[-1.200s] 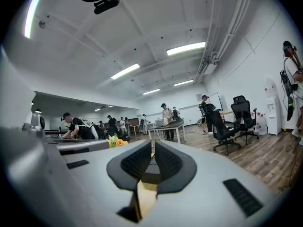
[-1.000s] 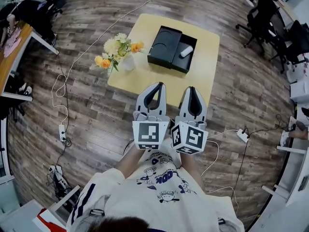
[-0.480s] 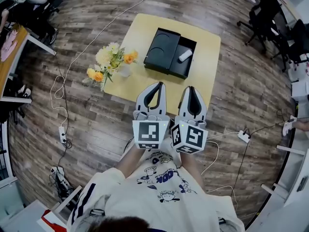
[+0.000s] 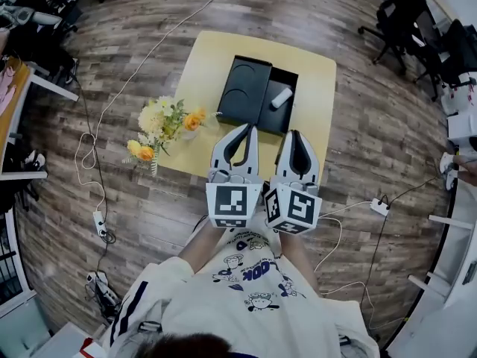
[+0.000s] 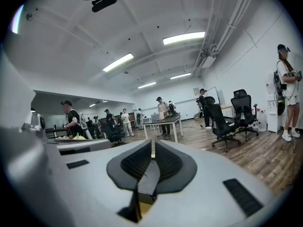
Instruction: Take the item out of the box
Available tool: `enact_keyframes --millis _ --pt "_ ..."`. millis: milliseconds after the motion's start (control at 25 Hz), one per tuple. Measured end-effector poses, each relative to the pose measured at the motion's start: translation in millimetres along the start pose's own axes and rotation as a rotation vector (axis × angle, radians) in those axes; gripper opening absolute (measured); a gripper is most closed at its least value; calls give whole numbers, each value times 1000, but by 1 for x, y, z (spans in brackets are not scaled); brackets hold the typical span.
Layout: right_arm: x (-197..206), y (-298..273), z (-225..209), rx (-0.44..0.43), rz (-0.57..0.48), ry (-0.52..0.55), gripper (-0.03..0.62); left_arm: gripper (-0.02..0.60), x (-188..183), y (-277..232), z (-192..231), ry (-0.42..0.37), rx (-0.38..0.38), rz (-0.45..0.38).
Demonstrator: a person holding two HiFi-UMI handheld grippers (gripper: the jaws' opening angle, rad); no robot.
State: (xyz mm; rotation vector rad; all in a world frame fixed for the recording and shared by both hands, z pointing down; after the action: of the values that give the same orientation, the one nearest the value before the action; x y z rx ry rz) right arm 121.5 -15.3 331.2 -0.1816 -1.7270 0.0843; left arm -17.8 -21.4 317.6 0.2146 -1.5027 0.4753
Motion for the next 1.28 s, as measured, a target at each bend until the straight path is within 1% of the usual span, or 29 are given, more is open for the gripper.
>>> enact_keyframes --millis 520,1040,1280 --pt "13 -57 2 52 91 -8 42 14 13 -53 37 25 35 86" --pt "30 -93 -9 112 170 -29 43 14 31 -91 56 49 62 162" --pt "40 -107 -16 136 223 -58 43 14 38 -104 59 67 79 195"
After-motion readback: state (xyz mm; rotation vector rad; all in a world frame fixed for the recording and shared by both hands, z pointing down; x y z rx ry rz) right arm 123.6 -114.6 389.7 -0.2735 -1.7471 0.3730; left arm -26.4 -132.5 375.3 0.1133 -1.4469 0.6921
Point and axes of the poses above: the fingertips, and each gripper's own axes: y backward along the fingers, z to its left, x out of its underside, the point moved 9 cm from there along y, backward along the fingers, and after that the axes turned 6 degrees about x, right-handed, at the moved point
